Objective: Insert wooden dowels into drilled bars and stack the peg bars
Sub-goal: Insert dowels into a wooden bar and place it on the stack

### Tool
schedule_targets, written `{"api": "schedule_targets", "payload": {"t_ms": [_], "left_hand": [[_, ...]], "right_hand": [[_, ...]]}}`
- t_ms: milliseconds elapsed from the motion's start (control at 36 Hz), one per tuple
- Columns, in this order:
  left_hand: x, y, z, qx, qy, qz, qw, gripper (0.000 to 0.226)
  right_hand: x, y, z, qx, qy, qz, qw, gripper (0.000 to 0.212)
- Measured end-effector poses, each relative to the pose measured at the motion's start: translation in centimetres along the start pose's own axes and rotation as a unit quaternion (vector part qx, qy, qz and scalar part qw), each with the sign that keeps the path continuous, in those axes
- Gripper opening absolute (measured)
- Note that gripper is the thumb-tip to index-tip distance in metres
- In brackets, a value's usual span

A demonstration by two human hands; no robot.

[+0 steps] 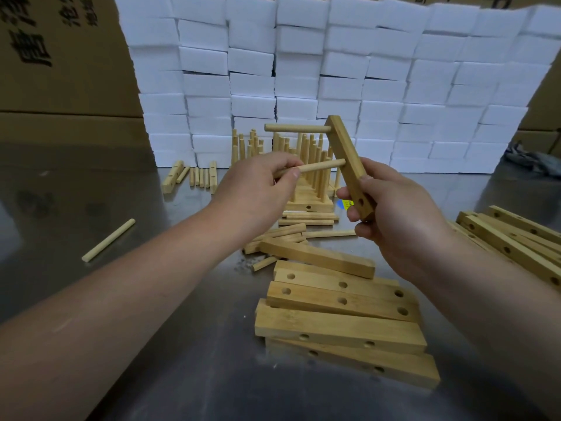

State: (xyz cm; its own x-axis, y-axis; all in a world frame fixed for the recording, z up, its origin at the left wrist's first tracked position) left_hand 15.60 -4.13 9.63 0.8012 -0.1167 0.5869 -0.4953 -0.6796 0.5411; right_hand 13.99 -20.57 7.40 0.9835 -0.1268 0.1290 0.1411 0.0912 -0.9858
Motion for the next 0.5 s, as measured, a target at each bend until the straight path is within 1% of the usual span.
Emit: {"api": "schedule_targets", "payload": {"t_ms": [56, 139, 333, 417, 500], "left_hand": [[0.0, -0.1, -0.2, -0.003, 0.002, -0.001, 1.0, 0.028], [0.0, -0.2, -0.4, -0.006, 0.012, -0.002, 1.0, 0.019], [-0.1, 1.2, -1.0, 0.054, 0.021, 0.065, 0.996, 0.02], [-0.2, 1.3, -0.8, 0.076, 0.025, 0.078, 0.994, 0.021], [-0.3, 1.3, -0.6, 0.076, 0.026, 0.072, 0.994, 0.02]], "right_hand": [[-0.1, -0.2, 0.1, -0.009, -0.007, -0.009, 1.0, 0.038], [-0.3, -0.2, 0.3, -0.017, -0.012, -0.019, 1.0, 0.036], [-0.4, -0.4, 0.3, -0.014, -0.018, -0.032, 0.999, 0.033], [-0.5, -0.5, 0.4, -0.016, -0.025, -0.04, 0.999, 0.033], [-0.7, -0.6, 0.5, -0.022, -0.029, -0.05, 0.998, 0.033]]}}
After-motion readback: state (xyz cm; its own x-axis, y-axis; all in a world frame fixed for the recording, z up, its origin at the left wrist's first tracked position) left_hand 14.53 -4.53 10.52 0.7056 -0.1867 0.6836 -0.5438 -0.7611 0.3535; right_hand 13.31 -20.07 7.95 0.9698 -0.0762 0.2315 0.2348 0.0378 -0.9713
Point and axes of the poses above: each hand's wrist, its own x-axis towards the middle knuckle, its own z-axis out of the palm, y = z × x, the point moved 6 cm from there along x, towards the middle knuckle, and after that the axes turned 8 degrees about x, right-handed, at the moved point
